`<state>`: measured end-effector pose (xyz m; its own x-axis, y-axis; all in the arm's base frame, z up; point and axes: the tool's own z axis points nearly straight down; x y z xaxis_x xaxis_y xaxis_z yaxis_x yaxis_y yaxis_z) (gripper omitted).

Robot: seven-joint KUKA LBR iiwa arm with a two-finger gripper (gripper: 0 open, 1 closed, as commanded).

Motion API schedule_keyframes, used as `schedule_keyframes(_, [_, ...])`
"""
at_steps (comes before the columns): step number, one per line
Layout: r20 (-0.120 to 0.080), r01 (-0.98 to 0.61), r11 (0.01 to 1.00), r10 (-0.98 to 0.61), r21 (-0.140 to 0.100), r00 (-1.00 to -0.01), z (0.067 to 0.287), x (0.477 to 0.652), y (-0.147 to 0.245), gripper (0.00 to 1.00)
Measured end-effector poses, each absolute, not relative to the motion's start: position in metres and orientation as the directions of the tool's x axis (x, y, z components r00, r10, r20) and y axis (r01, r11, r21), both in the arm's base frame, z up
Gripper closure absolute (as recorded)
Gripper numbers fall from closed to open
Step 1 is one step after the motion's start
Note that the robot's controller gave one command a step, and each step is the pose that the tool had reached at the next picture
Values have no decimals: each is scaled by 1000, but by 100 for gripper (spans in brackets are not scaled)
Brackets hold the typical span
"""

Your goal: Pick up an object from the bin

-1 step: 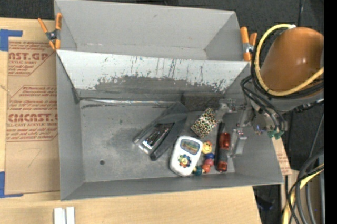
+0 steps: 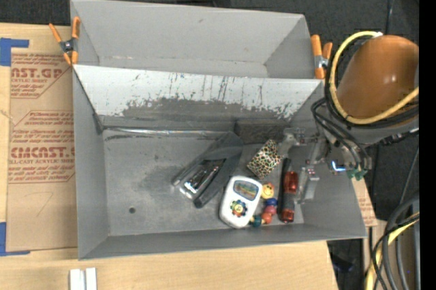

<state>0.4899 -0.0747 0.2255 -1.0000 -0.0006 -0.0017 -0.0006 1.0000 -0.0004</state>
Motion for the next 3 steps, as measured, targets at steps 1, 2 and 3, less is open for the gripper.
schedule_keyframes(1, [1, -109, 994, -109, 0, -994, 143, 494, -79, 0])
schedule_keyframes(2, [-12, 21, 1000, 21, 1, -1000, 159, 491, -47, 0])
schedule_keyframes(3, [-4, -256, 967, -256, -2, -967, 92, 498, -73, 0])
